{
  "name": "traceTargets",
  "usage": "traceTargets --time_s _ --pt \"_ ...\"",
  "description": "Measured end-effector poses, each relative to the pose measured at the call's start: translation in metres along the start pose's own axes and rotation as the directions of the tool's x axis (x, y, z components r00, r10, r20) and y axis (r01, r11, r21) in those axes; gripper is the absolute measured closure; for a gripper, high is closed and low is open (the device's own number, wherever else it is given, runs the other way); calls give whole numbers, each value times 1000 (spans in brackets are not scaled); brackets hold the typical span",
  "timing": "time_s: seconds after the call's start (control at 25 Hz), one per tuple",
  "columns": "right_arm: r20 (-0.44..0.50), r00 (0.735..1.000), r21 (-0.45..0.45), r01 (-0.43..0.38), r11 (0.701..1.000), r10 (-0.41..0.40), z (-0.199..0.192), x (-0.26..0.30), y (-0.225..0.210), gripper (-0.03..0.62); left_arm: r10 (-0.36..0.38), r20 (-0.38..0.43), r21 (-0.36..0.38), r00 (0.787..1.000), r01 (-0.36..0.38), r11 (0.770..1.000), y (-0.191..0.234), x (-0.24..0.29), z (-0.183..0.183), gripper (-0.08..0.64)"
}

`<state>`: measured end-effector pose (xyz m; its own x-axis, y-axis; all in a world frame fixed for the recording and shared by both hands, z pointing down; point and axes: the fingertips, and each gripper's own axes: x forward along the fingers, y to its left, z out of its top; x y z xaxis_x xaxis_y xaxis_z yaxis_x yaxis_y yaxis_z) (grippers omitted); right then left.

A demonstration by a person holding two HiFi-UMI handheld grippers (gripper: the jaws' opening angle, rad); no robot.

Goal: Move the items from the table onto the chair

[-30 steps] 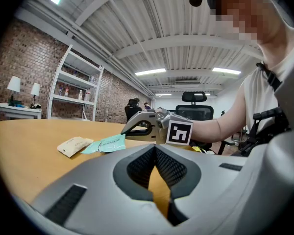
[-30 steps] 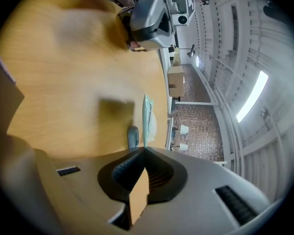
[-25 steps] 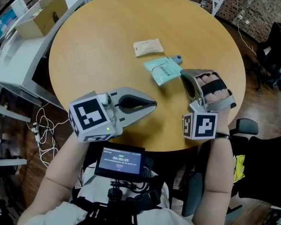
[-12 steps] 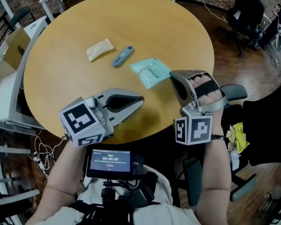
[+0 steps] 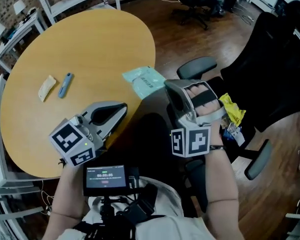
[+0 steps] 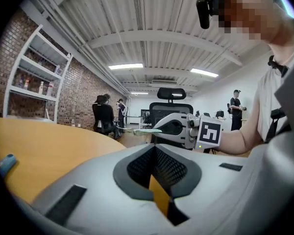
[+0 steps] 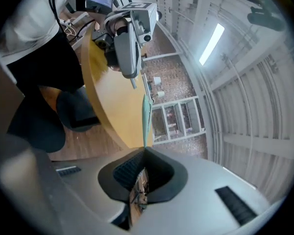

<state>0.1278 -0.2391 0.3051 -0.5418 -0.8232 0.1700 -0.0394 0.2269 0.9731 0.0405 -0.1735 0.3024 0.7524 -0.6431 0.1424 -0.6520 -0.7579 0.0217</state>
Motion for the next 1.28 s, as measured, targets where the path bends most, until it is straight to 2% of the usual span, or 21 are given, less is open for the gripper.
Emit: traceTargets --time_s 0.12,0.2,0.32,0.4,0.48,0.6,0.76,0.84,0.92,1.0,1.08,1.16,1.28 --pt "-126 992 59 32 998 -24 -58 -29 6 586 -42 20 6 999 42 999 -6 23 8 546" --pt "-226 974 97 52 994 -29 -100 -49 16 586 -65 39 3 997 65 998 -11 36 15 546" --pt "-377 926 147 68 987 -8 -164 -81 42 586 -120 40 11 992 120 993 -30 62 21 546" --pt "-469 883 184 63 981 31 -205 -101 67 586 -163 26 29 986 162 986 -46 80 21 546" --pt "-561 823 228 51 972 88 -245 -119 98 586 -201 17 47 979 200 979 -60 94 22 546" --pt "-686 699 303 20 953 203 -304 -147 154 586 -242 6 68 970 241 968 -76 110 24 546" --pt "-767 534 399 -35 916 355 -358 -175 218 585 -270 -1 68 963 269 961 -82 121 25 546" --pt "-782 468 445 -46 894 413 -374 -185 242 574 -271 -7 64 963 271 960 -81 123 25 548" --pt "-763 431 512 -52 857 482 -380 -193 264 446 -264 -15 60 964 264 963 -81 125 24 548" --pt "-734 425 559 -63 827 529 -378 -196 277 415 -251 -17 50 968 252 966 -80 124 24 548" --pt "-713 442 580 -65 812 545 -372 -195 279 411 -235 -18 36 972 236 971 -77 122 25 548" --pt "-691 483 599 -36 800 538 -366 -191 270 411 -217 -18 28 976 218 976 -73 119 27 548" --pt "-671 572 599 42 800 472 -349 -181 232 413 -197 -10 35 980 197 980 -71 113 34 548"
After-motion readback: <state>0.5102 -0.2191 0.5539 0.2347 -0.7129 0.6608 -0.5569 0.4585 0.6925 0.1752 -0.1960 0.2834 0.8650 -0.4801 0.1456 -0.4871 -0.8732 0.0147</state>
